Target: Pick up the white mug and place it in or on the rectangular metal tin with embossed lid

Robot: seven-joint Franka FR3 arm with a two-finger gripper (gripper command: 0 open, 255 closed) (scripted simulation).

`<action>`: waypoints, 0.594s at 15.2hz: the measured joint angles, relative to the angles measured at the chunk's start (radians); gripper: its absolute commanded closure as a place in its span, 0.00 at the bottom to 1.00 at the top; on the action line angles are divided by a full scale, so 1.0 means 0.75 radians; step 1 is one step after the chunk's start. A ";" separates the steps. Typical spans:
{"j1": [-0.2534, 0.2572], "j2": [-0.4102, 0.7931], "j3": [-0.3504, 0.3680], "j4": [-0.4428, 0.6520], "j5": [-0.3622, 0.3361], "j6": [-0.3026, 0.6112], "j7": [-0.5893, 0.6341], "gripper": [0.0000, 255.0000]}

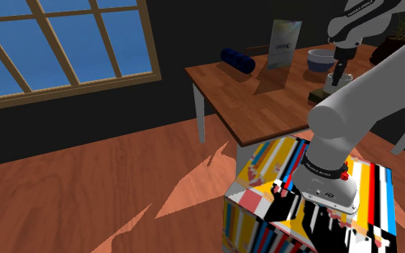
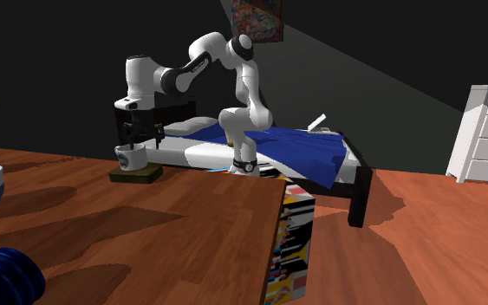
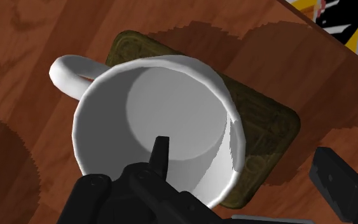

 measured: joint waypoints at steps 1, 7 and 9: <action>-0.011 -0.030 0.031 0.019 0.003 -0.049 0.001 0.00; -0.017 -0.062 0.074 0.065 0.018 -0.133 -0.001 0.00; -0.017 -0.062 0.075 0.066 0.018 -0.134 -0.002 0.00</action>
